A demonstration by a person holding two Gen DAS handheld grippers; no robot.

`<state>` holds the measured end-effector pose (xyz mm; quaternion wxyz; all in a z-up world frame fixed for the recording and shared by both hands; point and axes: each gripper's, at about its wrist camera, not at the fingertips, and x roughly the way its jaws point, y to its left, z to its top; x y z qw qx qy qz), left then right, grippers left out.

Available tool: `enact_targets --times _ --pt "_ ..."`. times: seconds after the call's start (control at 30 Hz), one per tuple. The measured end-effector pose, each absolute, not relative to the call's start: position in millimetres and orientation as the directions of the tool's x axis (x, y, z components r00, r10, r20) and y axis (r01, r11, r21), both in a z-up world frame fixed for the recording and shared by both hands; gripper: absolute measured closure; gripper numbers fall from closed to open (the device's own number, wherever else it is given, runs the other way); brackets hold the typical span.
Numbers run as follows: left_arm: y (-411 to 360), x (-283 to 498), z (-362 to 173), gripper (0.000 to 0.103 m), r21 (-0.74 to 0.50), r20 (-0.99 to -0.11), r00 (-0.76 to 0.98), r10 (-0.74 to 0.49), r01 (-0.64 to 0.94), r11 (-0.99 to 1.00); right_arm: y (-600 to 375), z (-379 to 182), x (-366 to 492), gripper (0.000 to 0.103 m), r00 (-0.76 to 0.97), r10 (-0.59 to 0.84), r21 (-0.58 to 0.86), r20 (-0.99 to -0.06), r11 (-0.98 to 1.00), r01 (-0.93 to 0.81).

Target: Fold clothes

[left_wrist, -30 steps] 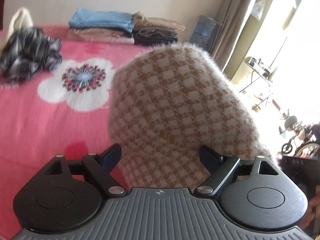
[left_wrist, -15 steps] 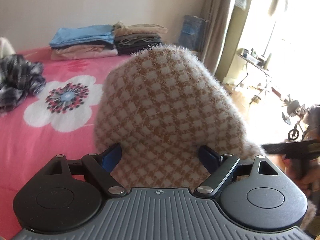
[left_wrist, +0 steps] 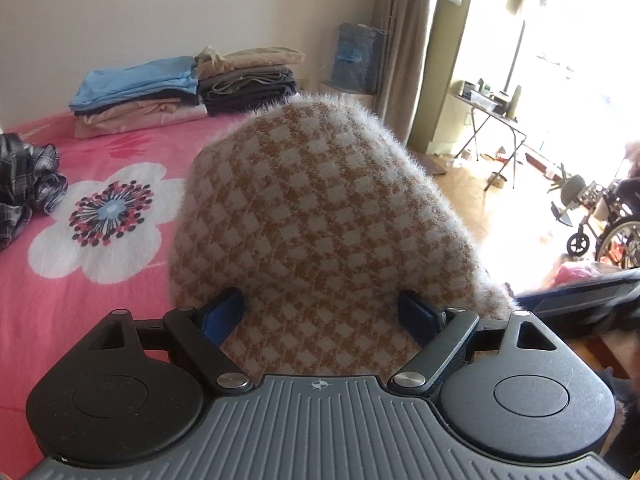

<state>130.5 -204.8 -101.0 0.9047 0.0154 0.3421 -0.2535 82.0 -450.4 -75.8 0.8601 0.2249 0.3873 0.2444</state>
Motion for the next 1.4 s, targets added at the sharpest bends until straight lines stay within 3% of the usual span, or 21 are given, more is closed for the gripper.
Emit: enact_targets --times 0.03,0.07,0.13,0.17,0.27,0.43,0.63,0.9,1.07,1.17,1.2,1.4 --pt "-202 133 -100 0.018 -0.162 -0.632 0.629 -0.454 0.466 0.870 -438 -80 88 0.021 0.554 0.586 0.552 -0.592 0.795 -0.251" --pt "-198 133 -99 0.018 -0.175 -0.634 0.624 -0.457 0.460 0.870 -428 -87 93 0.051 0.519 0.580 0.535 -0.629 0.806 -0.253" --pt "-190 130 -95 0.018 -0.198 -0.631 0.625 -0.460 0.444 0.874 -416 -98 95 0.057 0.480 0.582 0.543 -0.656 0.806 -0.236" --pt "-185 127 -93 0.018 -0.210 -0.627 0.626 -0.463 0.437 0.875 -416 -99 92 0.066 0.482 0.592 0.557 -0.646 0.797 -0.232" --pt "-173 111 -85 0.018 -0.235 -0.618 0.629 -0.472 0.425 0.874 -421 -89 75 0.073 0.530 0.586 0.570 -0.613 0.792 -0.218" --pt "-167 77 -78 0.018 -0.237 -0.626 0.610 -0.486 0.445 0.864 -449 -76 50 0.074 0.587 0.580 0.597 -0.564 0.778 -0.194" --pt "-183 21 -89 0.017 -0.141 -0.684 0.565 -0.461 0.519 0.843 -487 -97 53 0.074 0.604 0.562 0.652 -0.565 0.753 -0.090" --pt "-192 -7 -95 0.015 -0.139 -0.710 0.539 -0.452 0.522 0.841 -502 -104 53 0.074 0.618 0.554 0.669 -0.557 0.741 -0.062" --pt "-215 -32 -91 0.011 -0.043 -0.705 0.522 -0.480 0.644 0.764 -508 -108 54 0.074 0.628 0.544 0.676 -0.556 0.736 -0.040" --pt "-237 -38 -112 0.012 0.099 -0.722 0.589 -0.364 0.608 0.787 -511 -110 54 0.074 0.635 0.539 0.680 -0.554 0.732 -0.028" --pt "-245 -37 -120 0.017 0.156 -0.713 0.630 -0.308 0.570 0.807 -511 -112 52 0.074 0.640 0.538 0.685 -0.549 0.728 -0.025" --pt "-259 -41 -148 0.017 0.375 -0.632 0.770 -0.085 0.400 0.836 -516 -110 40 0.074 0.667 0.538 0.698 -0.515 0.715 -0.037"
